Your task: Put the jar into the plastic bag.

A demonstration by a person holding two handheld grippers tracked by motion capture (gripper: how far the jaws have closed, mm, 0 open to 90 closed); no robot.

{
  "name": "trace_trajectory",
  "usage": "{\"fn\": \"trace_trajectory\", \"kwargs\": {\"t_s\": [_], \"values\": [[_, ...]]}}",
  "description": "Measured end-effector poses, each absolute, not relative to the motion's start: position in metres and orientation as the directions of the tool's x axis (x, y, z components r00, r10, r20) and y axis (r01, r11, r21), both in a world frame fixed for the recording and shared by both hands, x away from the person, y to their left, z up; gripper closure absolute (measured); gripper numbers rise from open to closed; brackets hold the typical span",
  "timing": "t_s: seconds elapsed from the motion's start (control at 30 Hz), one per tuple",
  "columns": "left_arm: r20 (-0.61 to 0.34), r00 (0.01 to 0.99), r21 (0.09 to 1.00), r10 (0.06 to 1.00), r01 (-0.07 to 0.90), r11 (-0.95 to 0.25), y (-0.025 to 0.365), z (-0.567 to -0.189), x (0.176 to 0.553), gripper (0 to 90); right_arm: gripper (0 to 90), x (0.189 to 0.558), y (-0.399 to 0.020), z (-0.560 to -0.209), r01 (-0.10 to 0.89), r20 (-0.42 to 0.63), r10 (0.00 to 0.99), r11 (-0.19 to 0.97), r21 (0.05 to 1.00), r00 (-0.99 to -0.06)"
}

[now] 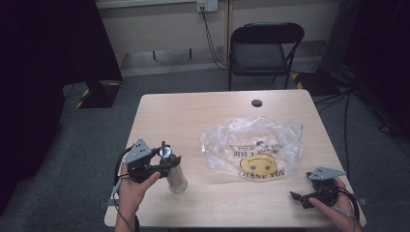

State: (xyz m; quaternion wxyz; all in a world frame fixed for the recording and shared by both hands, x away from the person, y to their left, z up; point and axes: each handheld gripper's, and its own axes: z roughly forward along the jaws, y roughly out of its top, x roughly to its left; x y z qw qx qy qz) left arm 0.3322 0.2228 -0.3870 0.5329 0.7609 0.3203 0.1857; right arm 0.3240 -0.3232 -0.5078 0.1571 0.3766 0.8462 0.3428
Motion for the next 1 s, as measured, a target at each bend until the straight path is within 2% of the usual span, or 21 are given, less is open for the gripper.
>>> {"fn": "trace_trajectory", "kwargs": {"t_s": [0.27,0.77,1.0], "values": [[-0.012,0.736,0.937,0.677,0.245,-0.25,0.22,-0.383,0.33,58.5,0.0,0.324,-0.323,-0.508,0.53,-0.008,0.745,0.481,0.698,-0.667],[0.027,0.703,0.92,0.71,0.26,-0.293,0.216,-0.375,0.327,60.3,0.0,0.324,-0.323,-0.508,0.53,-0.008,0.745,0.481,0.698,-0.667],[-0.002,0.707,0.925,0.707,0.269,-0.267,0.217,-0.362,0.329,60.5,0.0,0.324,-0.323,-0.508,0.53,-0.008,0.745,0.481,0.699,-0.667]]}}
